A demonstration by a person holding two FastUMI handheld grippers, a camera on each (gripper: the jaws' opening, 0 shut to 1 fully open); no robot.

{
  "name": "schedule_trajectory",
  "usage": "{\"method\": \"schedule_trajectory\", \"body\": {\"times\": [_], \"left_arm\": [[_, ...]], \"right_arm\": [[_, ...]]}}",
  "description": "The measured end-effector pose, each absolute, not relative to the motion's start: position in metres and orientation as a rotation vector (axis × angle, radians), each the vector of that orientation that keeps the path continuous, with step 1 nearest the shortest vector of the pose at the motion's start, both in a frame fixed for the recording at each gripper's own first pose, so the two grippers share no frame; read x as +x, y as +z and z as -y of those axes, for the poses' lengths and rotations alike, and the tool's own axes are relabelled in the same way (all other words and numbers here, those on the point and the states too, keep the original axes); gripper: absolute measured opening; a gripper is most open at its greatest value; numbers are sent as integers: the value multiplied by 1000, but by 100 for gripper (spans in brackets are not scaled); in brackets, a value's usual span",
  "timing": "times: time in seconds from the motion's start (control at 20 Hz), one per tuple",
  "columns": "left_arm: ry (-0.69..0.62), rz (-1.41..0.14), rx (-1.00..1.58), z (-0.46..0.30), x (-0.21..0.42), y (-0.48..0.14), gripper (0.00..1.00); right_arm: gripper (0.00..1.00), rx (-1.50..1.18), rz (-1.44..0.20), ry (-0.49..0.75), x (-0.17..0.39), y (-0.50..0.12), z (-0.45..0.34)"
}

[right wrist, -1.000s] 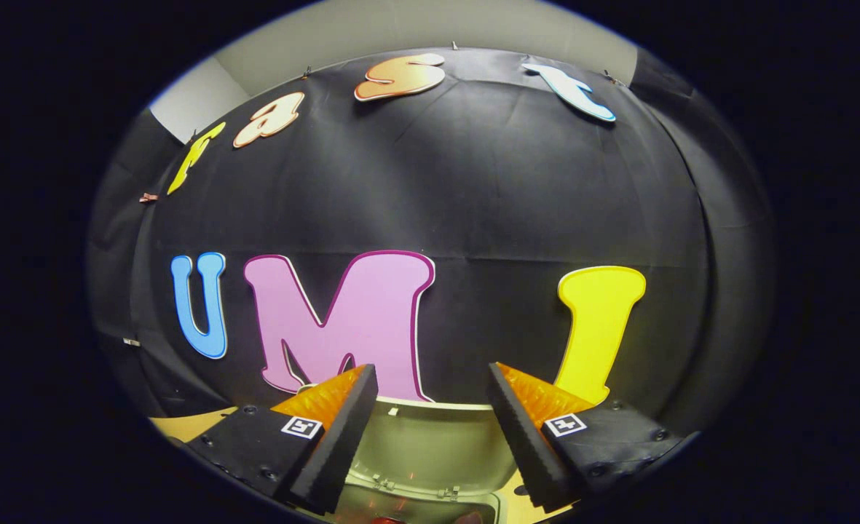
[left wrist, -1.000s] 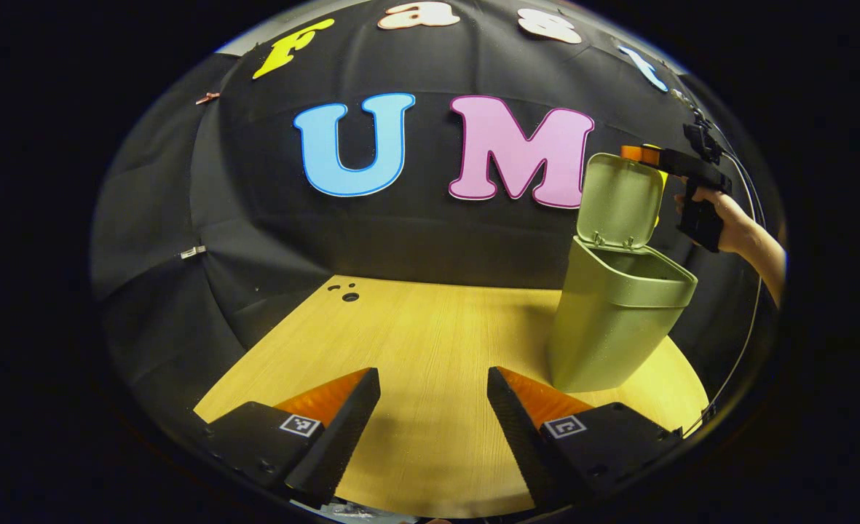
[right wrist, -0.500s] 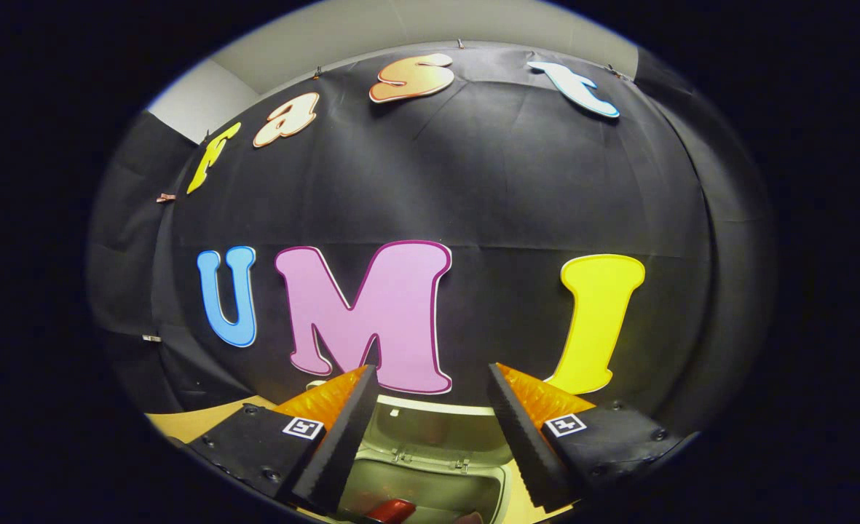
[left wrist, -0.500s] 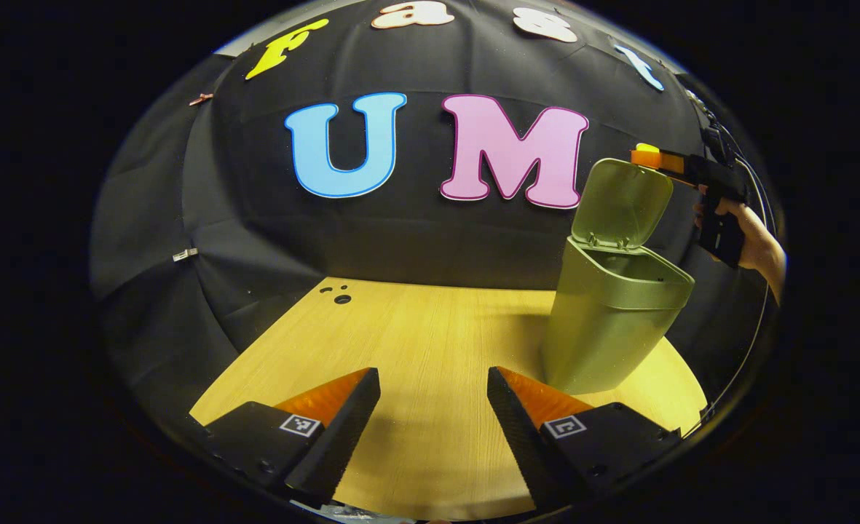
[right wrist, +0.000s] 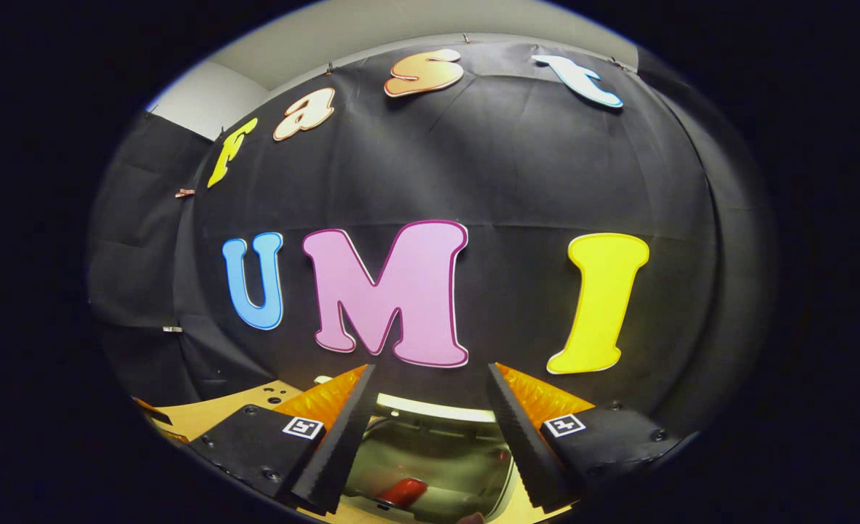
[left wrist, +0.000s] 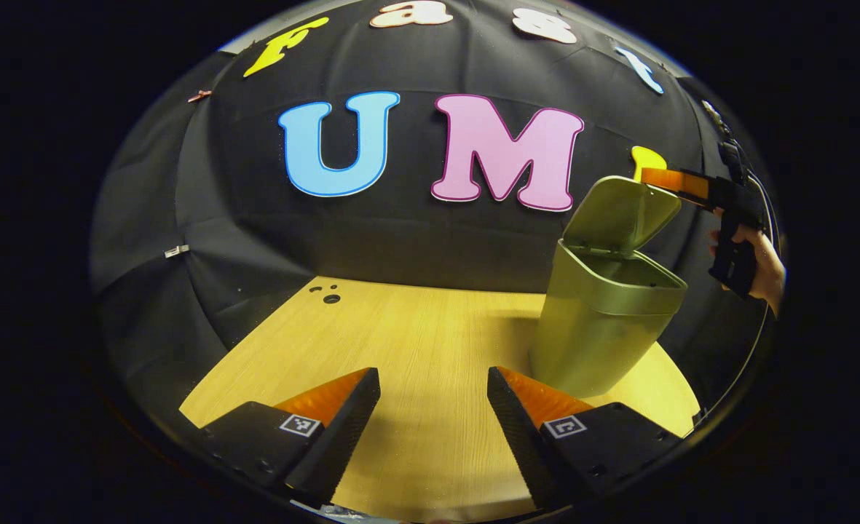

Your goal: Press the lid of the desktop garbage bin to open it, pick up the crumpled paper on the desktop and throw it into the bin, then pick up the pop can on the desktop and drop it into the bin, and finally close the garbage bin lid.

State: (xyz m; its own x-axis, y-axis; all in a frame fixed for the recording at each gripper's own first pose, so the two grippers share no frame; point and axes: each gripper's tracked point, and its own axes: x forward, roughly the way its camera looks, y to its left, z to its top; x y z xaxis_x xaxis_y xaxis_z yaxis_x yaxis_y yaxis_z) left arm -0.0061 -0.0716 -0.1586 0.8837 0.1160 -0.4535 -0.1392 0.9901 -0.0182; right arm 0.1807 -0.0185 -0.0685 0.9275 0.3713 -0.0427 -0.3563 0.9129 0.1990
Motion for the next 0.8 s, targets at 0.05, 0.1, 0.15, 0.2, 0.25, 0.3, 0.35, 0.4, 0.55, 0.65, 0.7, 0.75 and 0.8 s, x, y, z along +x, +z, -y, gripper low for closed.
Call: {"method": "schedule_trajectory", "body": {"times": [0.05, 0.1, 0.15, 0.2, 0.25, 0.3, 0.35, 0.4, 0.55, 0.65, 0.7, 0.75, 0.8], "left_arm": [[129, -471, -48, 73, -4, -159, 96], [128, -473, -48, 73, -3, -159, 95], [128, -473, -51, 74, -4, -160, 96], [126, -473, -55, 74, -4, -161, 96], [123, -472, -55, 75, -6, -162, 95], [121, -470, -51, 76, -6, -161, 95], [119, -470, -47, 75, -5, -160, 96], [118, -471, -45, 75, -6, -160, 96], [124, -474, -54, 73, -7, -161, 95], [131, -472, -55, 69, -7, -161, 96], [133, -473, -56, 69, -8, -161, 96], [135, -474, -58, 69, -8, -162, 96], [135, -475, -61, 69, -7, -162, 95]], "right_arm": [[94, 191, -90, 380, 177, -73, 17], [94, 193, -103, 384, 173, -77, 16], [93, 195, -115, 389, 170, -82, 15], [94, 194, -129, 395, 166, -86, 14], [93, 193, -141, 401, 164, -93, 12], [94, 191, -155, 405, 163, -98, 11], [94, 189, -170, 408, 162, -105, 11], [94, 187, -183, 411, 161, -111, 10], [96, 178, -231, 420, 155, -134, 7], [96, 171, -261, 434, 150, -148, 3], [96, 165, -273, 439, 147, -154, 2], [96, 157, -286, 443, 145, -161, 0], [96, 148, -299, 445, 143, -168, -1]]}}
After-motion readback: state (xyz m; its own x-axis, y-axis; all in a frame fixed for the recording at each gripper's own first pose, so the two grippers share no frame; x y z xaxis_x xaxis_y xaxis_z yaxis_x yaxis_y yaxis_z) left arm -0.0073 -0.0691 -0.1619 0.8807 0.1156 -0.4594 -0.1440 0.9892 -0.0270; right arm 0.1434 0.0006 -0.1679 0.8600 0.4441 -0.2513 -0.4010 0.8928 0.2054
